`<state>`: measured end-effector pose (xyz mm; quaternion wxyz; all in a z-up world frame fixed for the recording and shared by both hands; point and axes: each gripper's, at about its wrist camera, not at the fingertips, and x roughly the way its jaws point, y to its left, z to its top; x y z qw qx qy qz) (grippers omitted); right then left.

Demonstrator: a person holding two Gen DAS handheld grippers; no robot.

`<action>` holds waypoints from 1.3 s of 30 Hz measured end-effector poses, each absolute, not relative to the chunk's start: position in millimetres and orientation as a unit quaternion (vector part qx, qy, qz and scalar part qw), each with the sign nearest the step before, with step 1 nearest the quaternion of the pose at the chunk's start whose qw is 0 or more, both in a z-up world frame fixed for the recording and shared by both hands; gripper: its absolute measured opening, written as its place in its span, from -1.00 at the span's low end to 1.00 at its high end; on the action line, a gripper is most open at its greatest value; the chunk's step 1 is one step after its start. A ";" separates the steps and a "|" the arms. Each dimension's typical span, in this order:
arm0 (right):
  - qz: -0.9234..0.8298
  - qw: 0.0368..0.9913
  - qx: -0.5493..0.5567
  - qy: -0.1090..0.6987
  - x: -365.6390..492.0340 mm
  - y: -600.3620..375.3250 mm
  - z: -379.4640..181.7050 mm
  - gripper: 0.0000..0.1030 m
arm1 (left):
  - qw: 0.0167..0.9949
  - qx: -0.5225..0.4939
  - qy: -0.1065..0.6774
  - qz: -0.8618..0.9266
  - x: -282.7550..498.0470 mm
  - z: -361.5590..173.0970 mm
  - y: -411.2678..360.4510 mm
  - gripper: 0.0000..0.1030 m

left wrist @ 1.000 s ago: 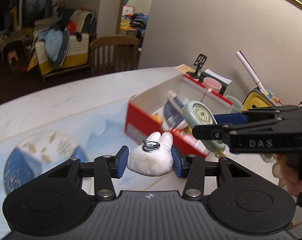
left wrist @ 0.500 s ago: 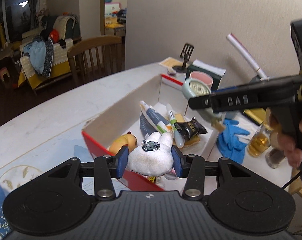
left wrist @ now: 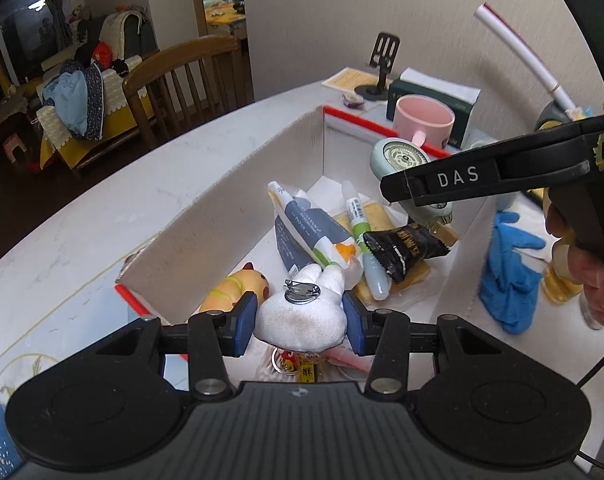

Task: Organize objects
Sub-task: 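Carry the plush bunny and correction tape with both tools into the red shoebox, then open the left tool to drop the bunny while the right tool releases the correction tape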

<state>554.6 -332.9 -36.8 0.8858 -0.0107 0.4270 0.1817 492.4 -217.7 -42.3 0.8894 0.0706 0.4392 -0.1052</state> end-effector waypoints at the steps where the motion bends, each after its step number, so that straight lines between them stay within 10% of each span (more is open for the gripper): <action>1: 0.183 0.884 -0.011 0.430 557.3 -331.6 -39.6 -0.07 | 0.887 0.074 0.443 -0.104 495.3 -45.4 -219.0 -0.14; 39: 0.207 0.869 -0.025 0.449 549.6 -323.8 -59.9 0.11 | 0.862 0.080 0.489 -0.108 512.8 -77.1 -210.2 0.19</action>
